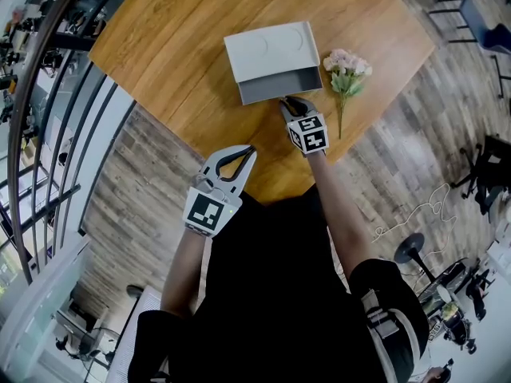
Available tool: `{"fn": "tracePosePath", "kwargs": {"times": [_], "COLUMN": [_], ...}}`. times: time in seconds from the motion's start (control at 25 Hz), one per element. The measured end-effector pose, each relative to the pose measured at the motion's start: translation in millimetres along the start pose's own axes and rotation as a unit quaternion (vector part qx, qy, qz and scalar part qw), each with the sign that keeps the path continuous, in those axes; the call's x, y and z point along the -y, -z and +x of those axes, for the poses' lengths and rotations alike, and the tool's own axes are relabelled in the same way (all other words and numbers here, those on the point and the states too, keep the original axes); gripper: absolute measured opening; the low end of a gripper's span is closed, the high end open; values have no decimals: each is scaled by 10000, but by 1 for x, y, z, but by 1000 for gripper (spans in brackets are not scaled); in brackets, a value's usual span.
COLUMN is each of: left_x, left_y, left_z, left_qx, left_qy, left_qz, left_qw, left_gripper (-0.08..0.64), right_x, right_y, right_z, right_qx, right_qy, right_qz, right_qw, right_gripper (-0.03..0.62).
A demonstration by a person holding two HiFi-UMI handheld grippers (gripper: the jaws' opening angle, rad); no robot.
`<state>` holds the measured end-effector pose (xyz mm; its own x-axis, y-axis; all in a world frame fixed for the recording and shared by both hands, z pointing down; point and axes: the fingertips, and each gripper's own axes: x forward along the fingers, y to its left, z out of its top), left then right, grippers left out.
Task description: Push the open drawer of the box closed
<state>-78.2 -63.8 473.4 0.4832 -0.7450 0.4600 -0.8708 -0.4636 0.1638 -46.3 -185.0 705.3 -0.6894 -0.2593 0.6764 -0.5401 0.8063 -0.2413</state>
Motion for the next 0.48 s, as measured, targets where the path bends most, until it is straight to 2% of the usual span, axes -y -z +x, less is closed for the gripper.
{"fn": "tracePosePath", "kwargs": {"times": [0.48], "left_x": [-5], "left_y": [-1], "left_z": [-1], "left_qx": [-5], "left_qy": [-44], "left_qz": [-23], "left_qw": [10000], "left_gripper": [26], "right_x": [4], "right_y": [-10], "right_z": [8], "right_qx": [-26], "right_qy": [-15], "right_qz": [-58], "right_qw": [10000], "right_gripper": [78]}}
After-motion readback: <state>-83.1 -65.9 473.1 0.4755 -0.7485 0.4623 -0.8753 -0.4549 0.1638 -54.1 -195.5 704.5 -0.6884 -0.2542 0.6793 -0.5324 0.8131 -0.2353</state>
